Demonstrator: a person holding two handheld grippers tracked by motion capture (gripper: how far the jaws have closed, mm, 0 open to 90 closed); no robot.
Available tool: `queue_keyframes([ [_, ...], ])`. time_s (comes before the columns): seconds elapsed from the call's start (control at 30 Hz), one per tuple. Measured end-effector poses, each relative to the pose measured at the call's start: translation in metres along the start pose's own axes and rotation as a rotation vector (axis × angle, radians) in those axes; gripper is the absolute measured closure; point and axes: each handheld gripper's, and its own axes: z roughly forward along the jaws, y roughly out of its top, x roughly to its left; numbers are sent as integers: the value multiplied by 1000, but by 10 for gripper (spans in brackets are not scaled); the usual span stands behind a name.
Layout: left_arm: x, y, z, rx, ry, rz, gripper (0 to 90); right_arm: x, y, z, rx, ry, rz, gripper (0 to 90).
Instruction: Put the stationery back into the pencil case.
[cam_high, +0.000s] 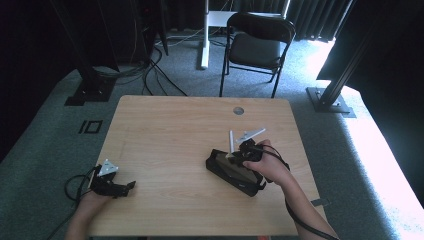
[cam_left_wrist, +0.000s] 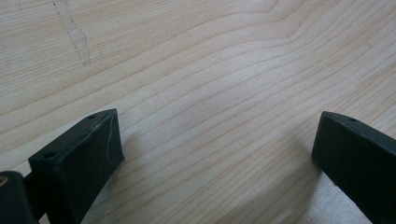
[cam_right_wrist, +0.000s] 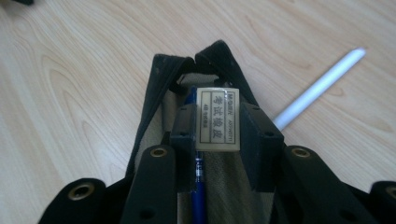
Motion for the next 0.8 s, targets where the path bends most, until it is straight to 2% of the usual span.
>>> queue_keyframes([
  [0.27, 0, 0, 0, 0, 0, 0, 21, 4, -1, 23, 70, 3, -24, 682],
  [0.6, 0, 0, 0, 0, 0, 0, 21, 6, -2, 39, 121, -7, -30, 682],
  [0.67, 0, 0, 0, 0, 0, 0, 21, 7, -3, 43, 144, -14, -31, 682],
  [0.8, 0, 0, 0, 0, 0, 0, 21, 7, -3, 46, 146, -8, -28, 680],
])
